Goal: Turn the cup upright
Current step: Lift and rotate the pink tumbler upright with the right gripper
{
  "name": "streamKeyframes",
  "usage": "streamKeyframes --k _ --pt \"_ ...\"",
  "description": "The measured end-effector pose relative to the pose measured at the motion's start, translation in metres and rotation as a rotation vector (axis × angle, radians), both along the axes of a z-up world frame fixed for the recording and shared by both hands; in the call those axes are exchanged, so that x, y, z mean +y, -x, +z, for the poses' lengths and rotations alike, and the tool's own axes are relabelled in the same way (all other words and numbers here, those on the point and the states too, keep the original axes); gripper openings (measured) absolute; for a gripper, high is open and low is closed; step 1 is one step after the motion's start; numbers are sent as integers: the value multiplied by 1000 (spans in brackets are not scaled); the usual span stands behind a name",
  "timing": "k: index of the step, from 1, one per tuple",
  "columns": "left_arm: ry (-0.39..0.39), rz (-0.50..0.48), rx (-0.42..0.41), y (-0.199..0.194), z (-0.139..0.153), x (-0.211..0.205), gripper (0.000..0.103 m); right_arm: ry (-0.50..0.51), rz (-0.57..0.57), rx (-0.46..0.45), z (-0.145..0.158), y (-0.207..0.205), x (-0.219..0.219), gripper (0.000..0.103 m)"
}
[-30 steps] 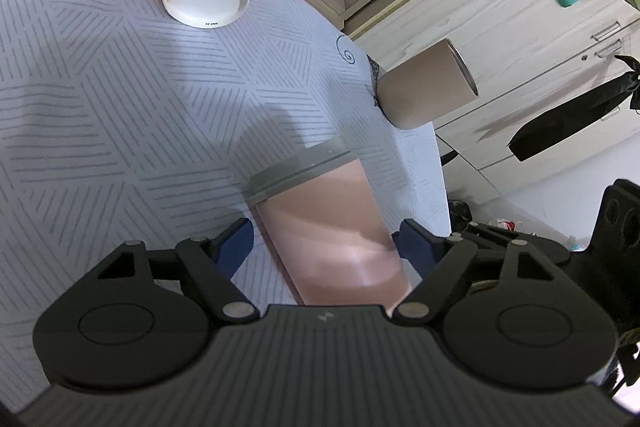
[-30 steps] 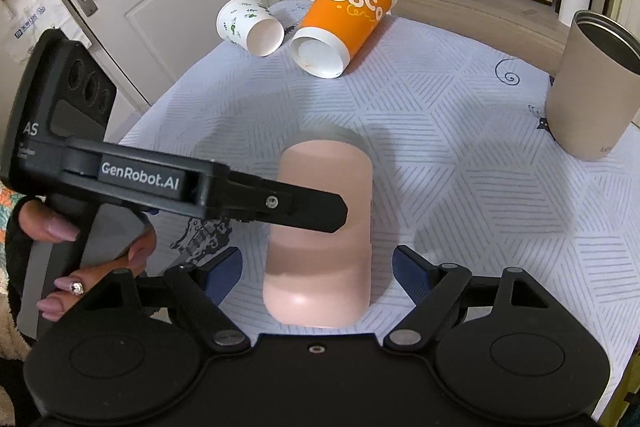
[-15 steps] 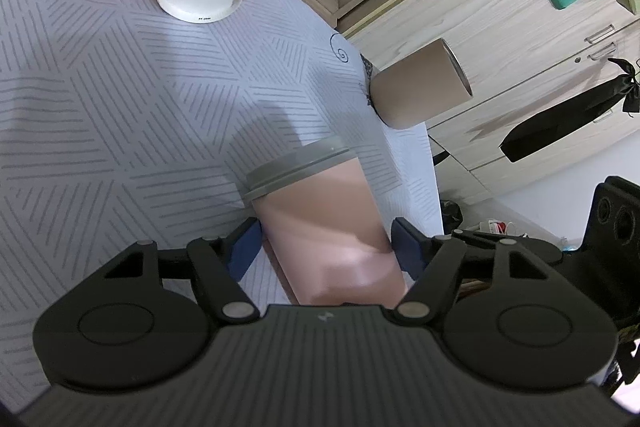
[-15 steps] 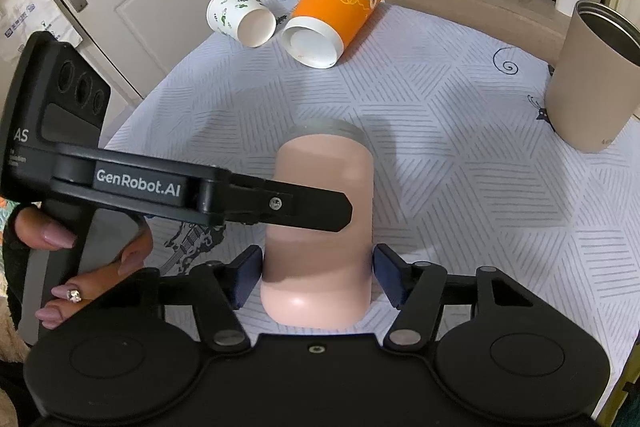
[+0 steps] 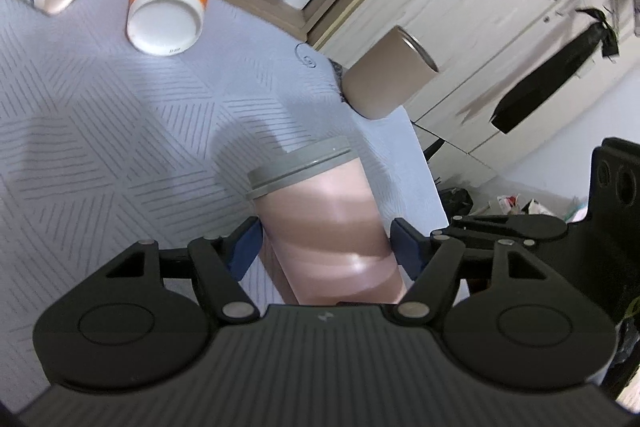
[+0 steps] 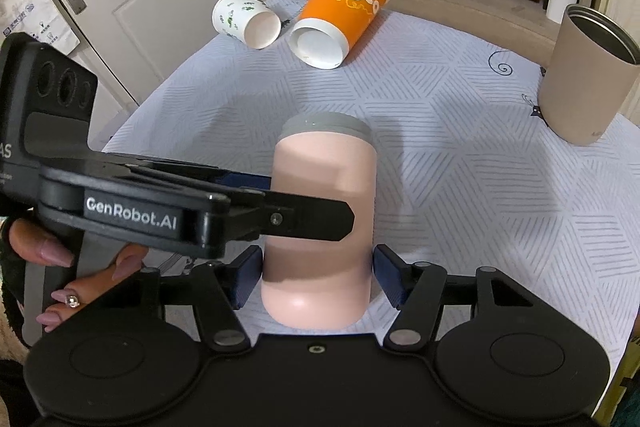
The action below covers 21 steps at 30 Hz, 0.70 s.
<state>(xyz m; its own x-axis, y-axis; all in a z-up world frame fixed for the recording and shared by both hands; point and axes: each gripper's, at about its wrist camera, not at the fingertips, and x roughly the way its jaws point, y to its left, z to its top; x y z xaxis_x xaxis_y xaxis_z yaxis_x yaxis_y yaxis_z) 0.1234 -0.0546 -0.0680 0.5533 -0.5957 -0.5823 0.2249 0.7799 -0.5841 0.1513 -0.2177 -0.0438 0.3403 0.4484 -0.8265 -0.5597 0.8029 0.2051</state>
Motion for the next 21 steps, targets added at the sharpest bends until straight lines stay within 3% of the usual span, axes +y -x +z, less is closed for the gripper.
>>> streamKeyframes --k 10,21 --pt "-95 -77 -126 30 18 -1 66 -68 -28 -111 4 33 -7 65" --pt "-178 -122 -216 43 38 -5 64 -62 -23 -179 9 51 -3 64"
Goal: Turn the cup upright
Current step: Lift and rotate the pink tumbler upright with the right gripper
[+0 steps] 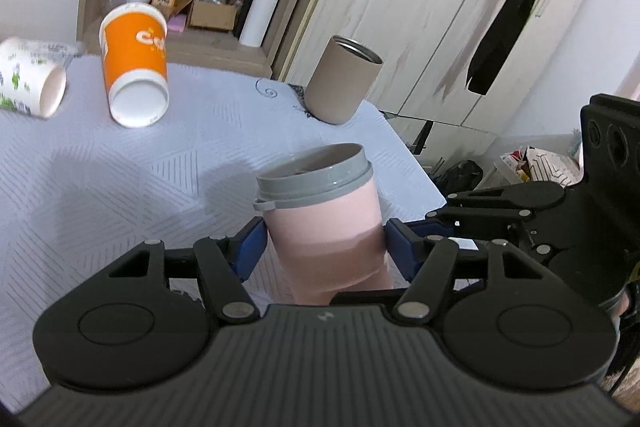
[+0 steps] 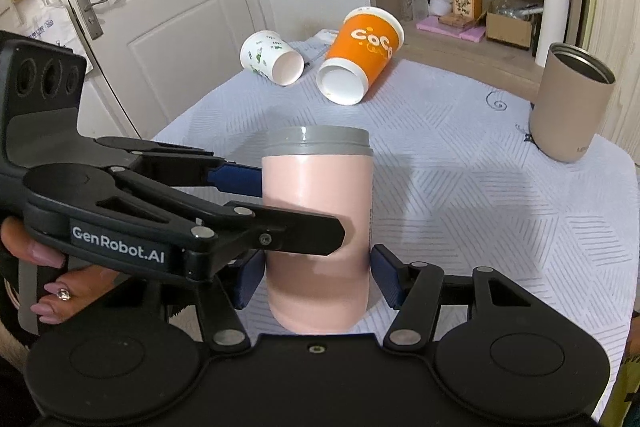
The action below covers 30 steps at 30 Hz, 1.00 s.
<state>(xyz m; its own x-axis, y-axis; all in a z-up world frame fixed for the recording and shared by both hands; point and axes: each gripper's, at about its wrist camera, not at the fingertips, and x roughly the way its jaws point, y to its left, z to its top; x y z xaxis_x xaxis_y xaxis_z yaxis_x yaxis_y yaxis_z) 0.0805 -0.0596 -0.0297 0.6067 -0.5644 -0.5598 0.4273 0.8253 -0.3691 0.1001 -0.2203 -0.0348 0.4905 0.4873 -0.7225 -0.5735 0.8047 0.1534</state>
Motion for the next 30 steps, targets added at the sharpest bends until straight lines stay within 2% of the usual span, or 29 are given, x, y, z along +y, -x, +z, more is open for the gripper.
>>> streamKeyframes --k 15,27,30 --pt "-93 -47 -130 6 20 0 62 32 7 -144 8 10 13 64" --pt "-143 -75 -231 -13 36 -3 61 59 -8 -253 6 -7 22 64" --pt "-142 -78 -253 -19 39 0 61 85 0 -308 6 -10 27 64"
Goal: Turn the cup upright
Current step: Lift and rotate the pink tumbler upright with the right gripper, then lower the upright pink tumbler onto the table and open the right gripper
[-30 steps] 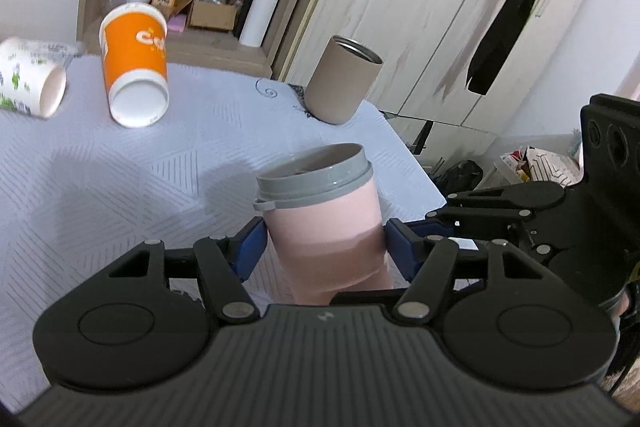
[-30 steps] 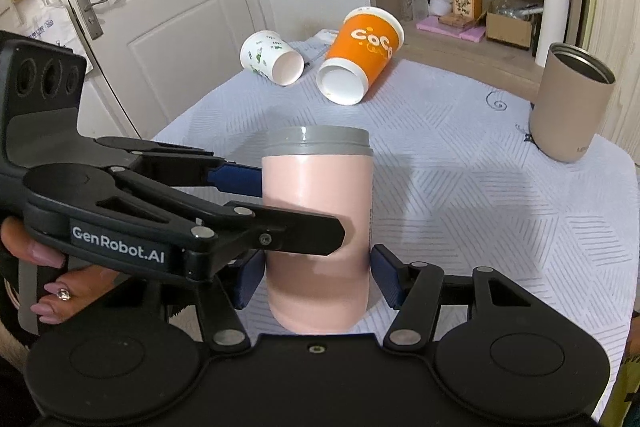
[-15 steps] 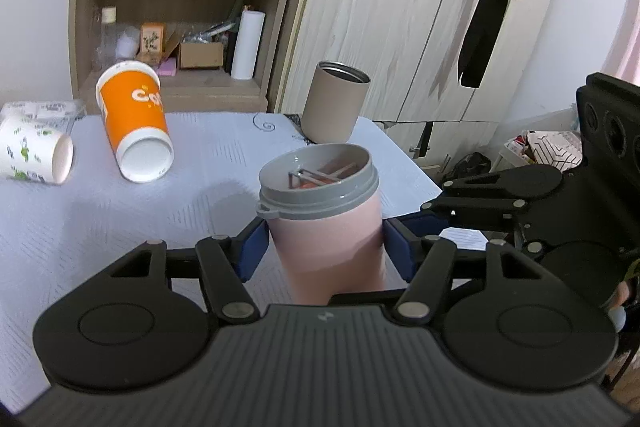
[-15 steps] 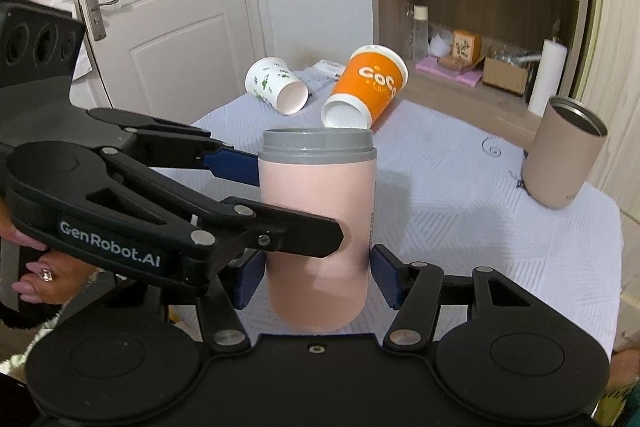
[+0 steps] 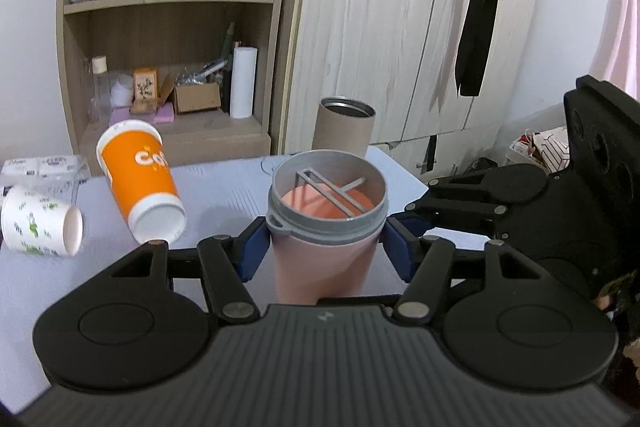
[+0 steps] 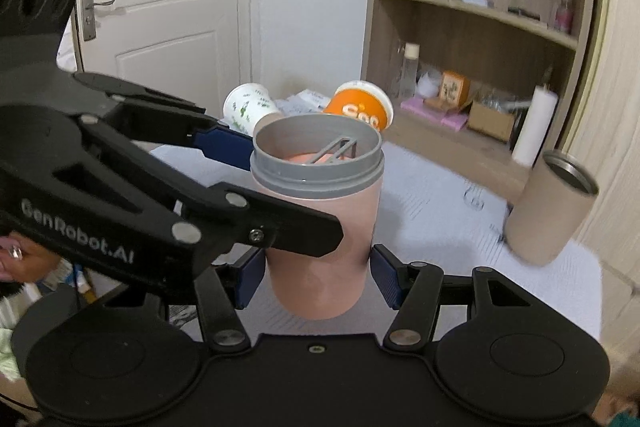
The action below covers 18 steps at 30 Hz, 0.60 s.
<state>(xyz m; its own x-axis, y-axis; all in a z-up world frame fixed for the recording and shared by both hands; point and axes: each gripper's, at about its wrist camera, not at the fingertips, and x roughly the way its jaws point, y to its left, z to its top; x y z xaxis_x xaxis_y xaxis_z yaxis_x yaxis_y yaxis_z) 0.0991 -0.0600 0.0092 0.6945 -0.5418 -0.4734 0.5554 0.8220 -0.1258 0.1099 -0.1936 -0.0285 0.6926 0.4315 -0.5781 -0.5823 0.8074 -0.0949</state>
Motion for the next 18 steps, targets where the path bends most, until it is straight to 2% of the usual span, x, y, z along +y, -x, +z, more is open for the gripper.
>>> streamKeyframes --k 6,12,18 --pt "-15 -11 -51 -18 5 0 61 14 -2 -73 3 -12 3 64" --pt "-9 -21 -54 -40 8 2 61 30 -13 -135 3 -28 5 64" --pt "-18 -26 -55 -61 5 -1 61 11 -31 -151 0 -44 4 64"
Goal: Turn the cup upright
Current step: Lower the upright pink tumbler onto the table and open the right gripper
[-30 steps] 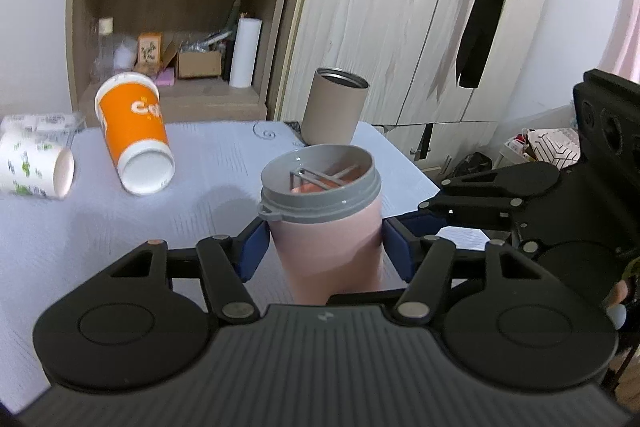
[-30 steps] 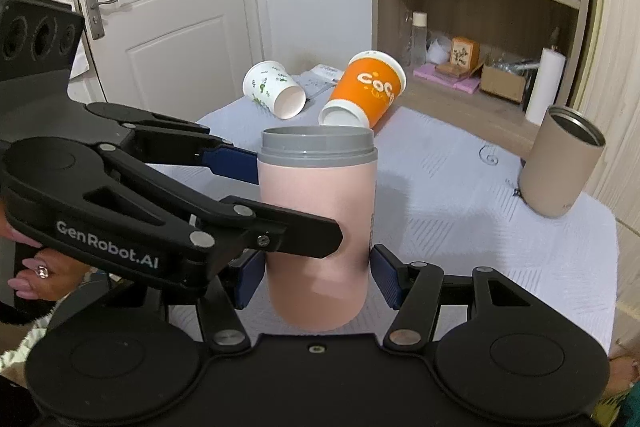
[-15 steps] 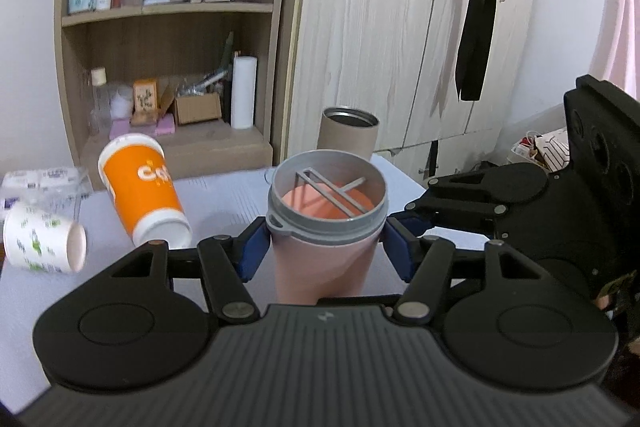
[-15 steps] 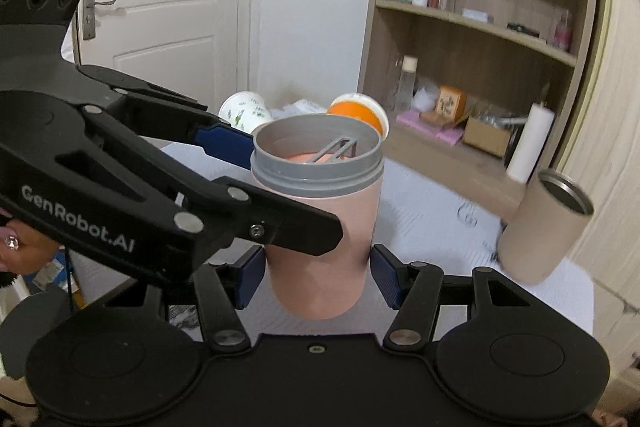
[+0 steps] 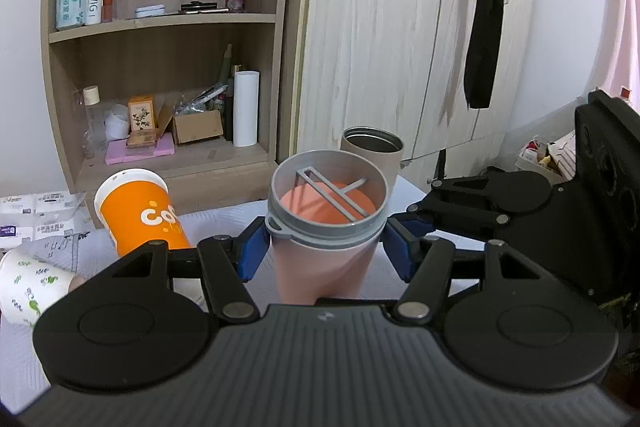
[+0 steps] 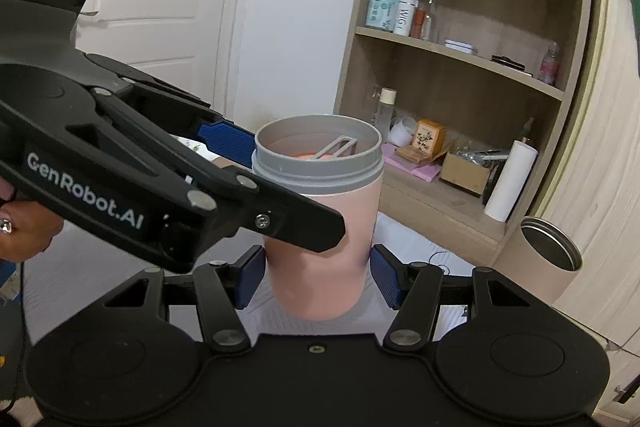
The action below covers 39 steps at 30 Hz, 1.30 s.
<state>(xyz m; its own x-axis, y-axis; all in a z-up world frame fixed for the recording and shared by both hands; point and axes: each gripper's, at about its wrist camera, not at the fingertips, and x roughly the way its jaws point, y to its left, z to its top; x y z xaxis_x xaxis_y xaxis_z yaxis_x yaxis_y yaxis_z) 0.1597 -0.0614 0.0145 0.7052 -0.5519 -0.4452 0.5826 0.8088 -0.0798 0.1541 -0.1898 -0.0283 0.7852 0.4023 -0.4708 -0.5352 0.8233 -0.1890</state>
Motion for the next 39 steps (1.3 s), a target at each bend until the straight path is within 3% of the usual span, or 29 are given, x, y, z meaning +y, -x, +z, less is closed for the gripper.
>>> streamKeyframes --k 5,18,25,37,39 --pt "-22 9 6 -25 -4 -10 61 -20 -40 16 -4 -19 0 64" --pt "15 30 56 -112 -25 -25 61 -107 -126 111 -19 -102 -15 64" --pt "15 32 44 -123 -37 -27 62 -109 -153 112 -31 -121 -15 64" --pt "3 41 23 -118 -38 -27 62 -108 -144 95 -34 -117 -15 64" --pt "-12 38 16 -115 -38 -29 65 -109 -143 87 -35 -116 -15 64"
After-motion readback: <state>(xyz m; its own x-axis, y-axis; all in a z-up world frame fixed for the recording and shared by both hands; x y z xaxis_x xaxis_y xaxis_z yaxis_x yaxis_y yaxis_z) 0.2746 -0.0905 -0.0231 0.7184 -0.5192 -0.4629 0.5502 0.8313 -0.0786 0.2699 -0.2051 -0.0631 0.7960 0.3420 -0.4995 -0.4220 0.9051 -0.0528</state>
